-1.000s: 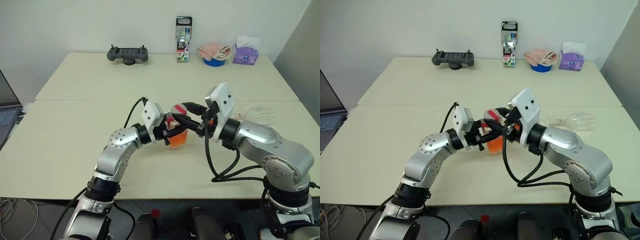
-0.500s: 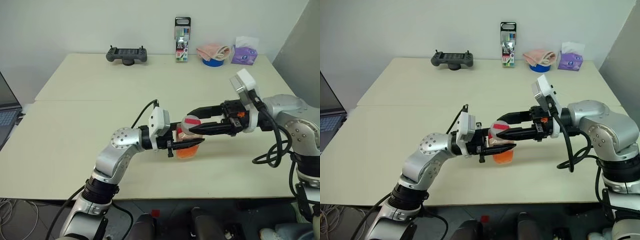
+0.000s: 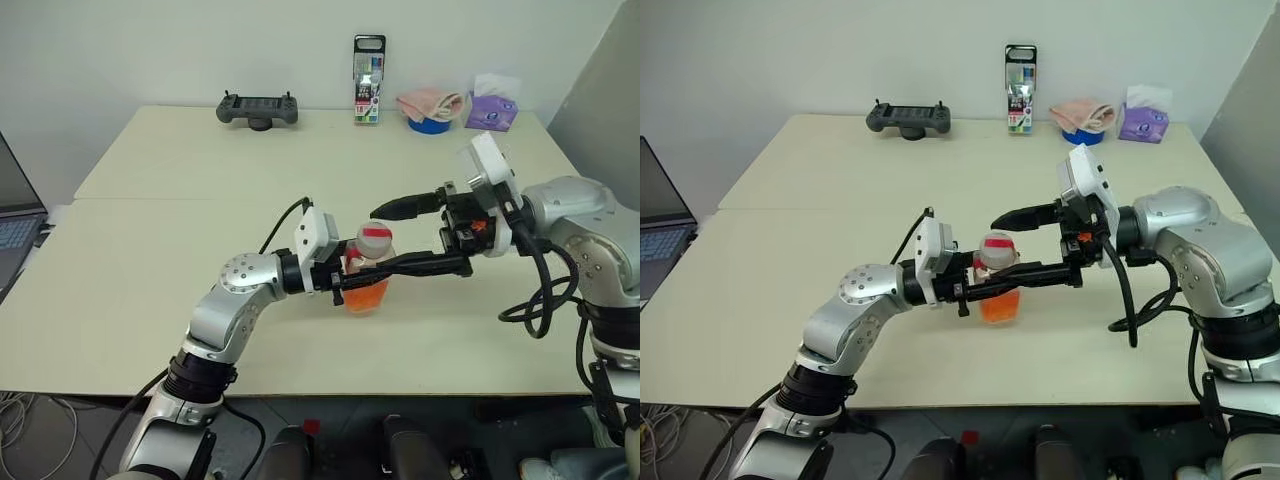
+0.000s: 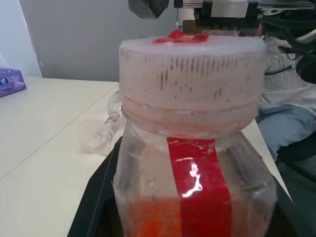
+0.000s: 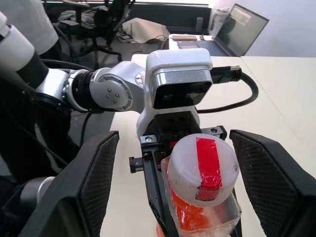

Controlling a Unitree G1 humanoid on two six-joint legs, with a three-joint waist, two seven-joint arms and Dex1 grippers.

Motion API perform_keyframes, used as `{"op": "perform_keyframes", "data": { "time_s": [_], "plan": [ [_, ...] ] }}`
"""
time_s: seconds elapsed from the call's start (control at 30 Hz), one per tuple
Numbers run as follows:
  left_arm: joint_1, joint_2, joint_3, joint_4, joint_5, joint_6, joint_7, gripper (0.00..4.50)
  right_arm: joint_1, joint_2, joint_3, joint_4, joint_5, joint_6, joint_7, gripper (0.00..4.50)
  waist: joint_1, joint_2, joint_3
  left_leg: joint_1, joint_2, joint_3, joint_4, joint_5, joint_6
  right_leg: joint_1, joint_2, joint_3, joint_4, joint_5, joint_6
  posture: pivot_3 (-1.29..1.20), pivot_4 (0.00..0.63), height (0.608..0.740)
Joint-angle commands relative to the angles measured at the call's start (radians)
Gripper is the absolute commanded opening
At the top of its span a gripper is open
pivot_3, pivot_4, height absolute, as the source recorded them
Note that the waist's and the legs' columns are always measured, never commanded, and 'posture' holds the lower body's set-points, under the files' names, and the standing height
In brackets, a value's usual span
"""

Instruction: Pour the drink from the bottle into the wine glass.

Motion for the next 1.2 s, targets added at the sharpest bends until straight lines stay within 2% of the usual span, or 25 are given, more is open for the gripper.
{"op": "perform_keyframes", "data": {
  "time_s": [0.03, 0.13, 0.33, 0.47, 0.63, 0.87, 0.97, 1.2],
  "plan": [
    [-0.035, -0.018, 0.022, 0.008, -0.005, -0.03, 0.004, 1.76, 0.021, 0.044, -0.076, -0.124, -0.028, 0.031, -0.223, 3.89, 0.0, 0.0, 0.0, 0.0, 0.0, 0.001, 0.0, 0.0, 0.0, 0.0, 0.0, 0.001, 0.0, 0.0, 0.0, 0.0, 0.15, 0.74],
    [-0.056, -0.035, 0.033, 0.043, 0.001, -0.051, 0.012, 1.76, 0.075, 0.079, -0.084, -0.23, -0.038, 0.079, -0.365, 3.89, 0.001, 0.0, 0.0, 0.0, 0.0, 0.0, 0.0, 0.0, 0.0, 0.0, 0.0, 0.0, 0.001, 0.0, 0.0, 0.0, 0.15, 0.74],
    [-0.089, -0.063, 0.042, 0.108, -0.005, -0.065, -0.001, 1.76, 0.23, 0.26, -0.099, -0.487, -0.084, 0.296, -0.812, 3.89, 0.001, 0.0, 0.0, 0.0, 0.0, 0.0, 0.0, 0.0, 0.0, -0.001, 0.0, 0.001, 0.001, 0.0, 0.0, 0.0, 0.15, 0.74],
    [-0.089, -0.059, 0.036, 0.13, 0.004, -0.079, -0.026, 1.76, 0.26, 0.349, -0.095, -0.543, -0.131, 0.367, -0.971, 3.89, 0.0, 0.0, 0.0, 0.0, 0.0, 0.001, 0.0, 0.0, 0.0, -0.001, 0.0, 0.002, 0.001, 0.0, 0.0, 0.0, 0.15, 0.74],
    [-0.096, -0.062, 0.027, 0.171, 0.025, -0.109, -0.045, 1.76, 0.259, 0.46, -0.094, -0.592, -0.103, 0.422, -1.048, 3.89, -0.001, 0.0, 0.0, 0.001, 0.0, 0.0, 0.0, 0.0, 0.0, -0.001, 0.001, 0.001, 0.002, 0.0, 0.0, 0.0, 0.15, 0.74],
    [-0.096, -0.062, 0.033, 0.191, 0.042, -0.124, -0.055, 1.74, 0.229, 0.509, -0.102, -0.616, -0.074, 0.512, -1.091, 3.89, -0.002, 0.0, 0.0, 0.001, 0.0, 0.0, 0.0, 0.0, 0.0, 0.0, 0.001, 0.001, 0.002, 0.0, 0.0, 0.0, 0.15, 0.74],
    [-0.087, -0.06, 0.033, 0.182, 0.044, -0.123, -0.055, 1.74, 0.224, 0.51, -0.106, -0.62, -0.052, 0.556, -1.086, 3.3, -0.003, 0.0, 0.0, 0.001, 0.0, 0.0, 0.0, 0.0, 0.0, 0.0, 0.001, 0.001, 0.002, 0.0, 0.0, 0.0, 0.15, 0.74],
    [-0.078, -0.054, 0.039, 0.18, 0.061, -0.145, -0.046, 1.74, 0.213, 0.53, -0.109, -0.611, -0.019, 0.601, -1.091, 3.26, -0.003, 0.001, 0.0, 0.0, 0.0, 0.0, 0.0, 0.0, 0.0, -0.001, 0.001, 0.001, 0.002, 0.0, 0.0, 0.0, 0.15, 0.74]
  ]
}}
